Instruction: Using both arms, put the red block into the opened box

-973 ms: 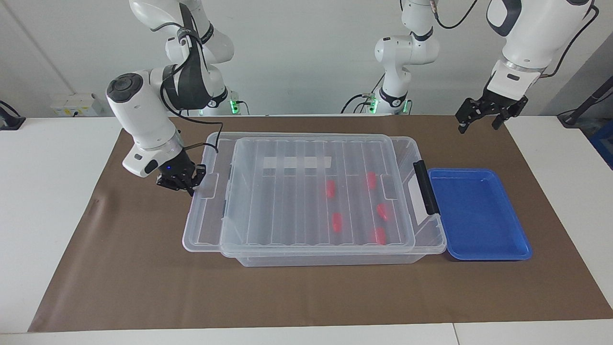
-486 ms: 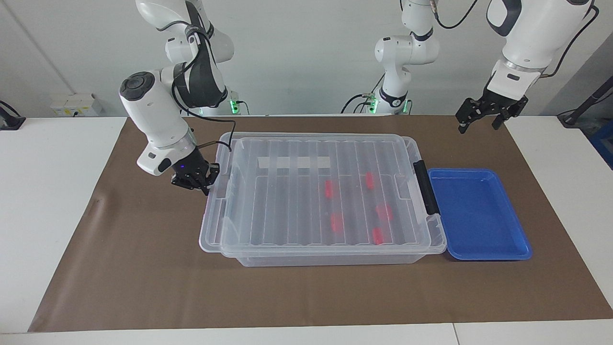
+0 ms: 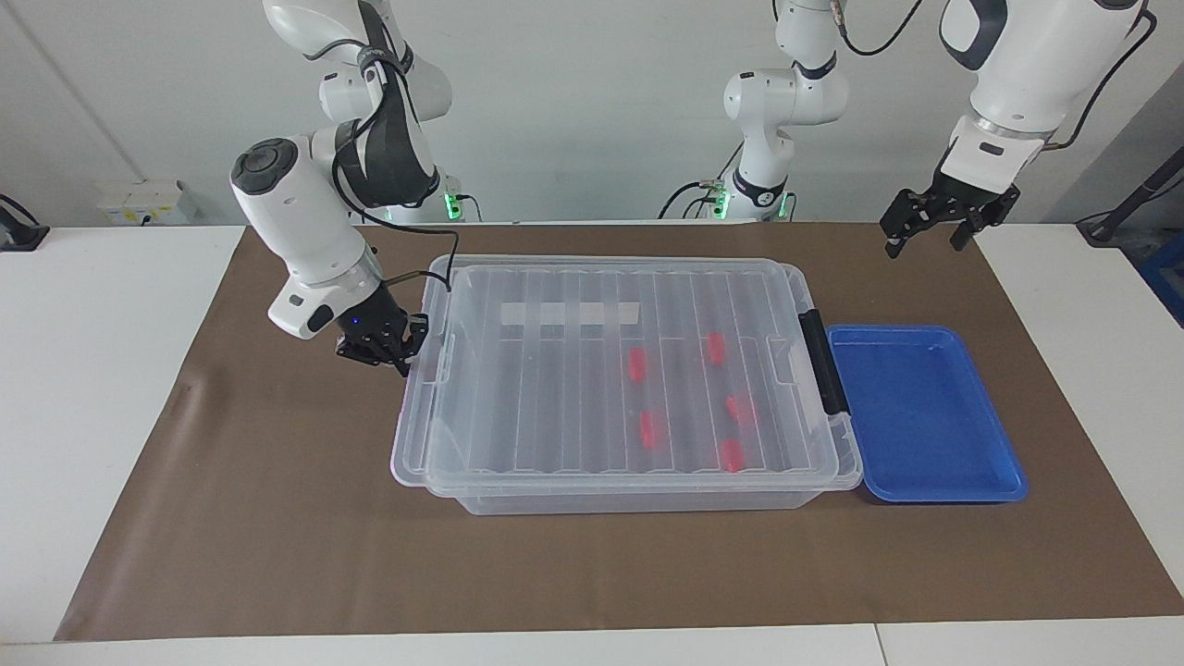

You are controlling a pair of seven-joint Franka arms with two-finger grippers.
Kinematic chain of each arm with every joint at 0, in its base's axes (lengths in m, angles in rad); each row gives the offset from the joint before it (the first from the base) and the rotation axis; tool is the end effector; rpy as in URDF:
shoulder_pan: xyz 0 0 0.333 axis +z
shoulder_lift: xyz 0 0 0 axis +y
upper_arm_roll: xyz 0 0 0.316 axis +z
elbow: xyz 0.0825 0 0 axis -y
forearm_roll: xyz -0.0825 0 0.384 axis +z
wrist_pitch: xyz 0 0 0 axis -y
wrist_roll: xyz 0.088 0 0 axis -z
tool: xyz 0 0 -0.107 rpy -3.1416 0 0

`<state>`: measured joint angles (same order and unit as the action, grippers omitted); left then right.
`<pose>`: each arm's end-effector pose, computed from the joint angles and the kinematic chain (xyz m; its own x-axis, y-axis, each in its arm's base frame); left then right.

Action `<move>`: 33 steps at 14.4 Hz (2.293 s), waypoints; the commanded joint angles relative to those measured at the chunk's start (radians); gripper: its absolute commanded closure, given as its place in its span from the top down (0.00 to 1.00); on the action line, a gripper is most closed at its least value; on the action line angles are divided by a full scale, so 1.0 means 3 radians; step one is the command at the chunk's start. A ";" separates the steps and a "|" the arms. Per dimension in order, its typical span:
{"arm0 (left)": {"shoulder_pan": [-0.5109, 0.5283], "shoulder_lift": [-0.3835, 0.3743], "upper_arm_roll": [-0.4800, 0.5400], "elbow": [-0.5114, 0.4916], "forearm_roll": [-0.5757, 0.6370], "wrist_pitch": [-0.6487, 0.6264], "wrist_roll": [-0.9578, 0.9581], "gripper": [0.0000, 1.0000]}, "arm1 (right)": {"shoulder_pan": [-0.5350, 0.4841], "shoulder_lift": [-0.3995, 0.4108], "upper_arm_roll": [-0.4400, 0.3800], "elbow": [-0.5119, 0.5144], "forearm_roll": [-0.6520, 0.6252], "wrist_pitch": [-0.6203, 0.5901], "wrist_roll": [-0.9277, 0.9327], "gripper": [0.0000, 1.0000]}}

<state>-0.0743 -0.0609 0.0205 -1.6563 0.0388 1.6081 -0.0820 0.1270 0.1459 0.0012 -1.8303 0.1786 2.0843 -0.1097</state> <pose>0.5378 -0.0246 0.6207 0.9995 0.0267 0.0157 0.0272 -0.9990 -0.0364 0.6062 0.0871 0.4619 0.9820 0.1477 0.1180 0.1648 -0.9746 -0.1514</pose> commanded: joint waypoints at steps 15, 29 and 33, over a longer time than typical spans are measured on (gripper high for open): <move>-0.0044 -0.0037 0.0034 -0.0017 -0.0048 0.0029 0.0012 1.00 | -0.0009 -0.0006 0.0042 -0.0050 0.0212 0.0032 0.0003 0.00; -0.0044 -0.0037 0.0034 -0.0017 -0.0048 0.0029 0.0012 1.00 | -0.0055 -0.0046 0.0017 0.0011 -0.0326 -0.0044 -0.0028 0.00; -0.0044 -0.0037 0.0034 -0.0017 -0.0048 0.0029 0.0012 1.00 | -0.0178 -0.0205 -0.0009 0.0180 -0.0672 -0.0488 0.0008 0.53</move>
<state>-0.0743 -0.0609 0.0205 -1.6563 0.0388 1.6093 -0.0820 0.1001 0.1207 -0.0010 -1.7990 0.0044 2.0014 -0.1109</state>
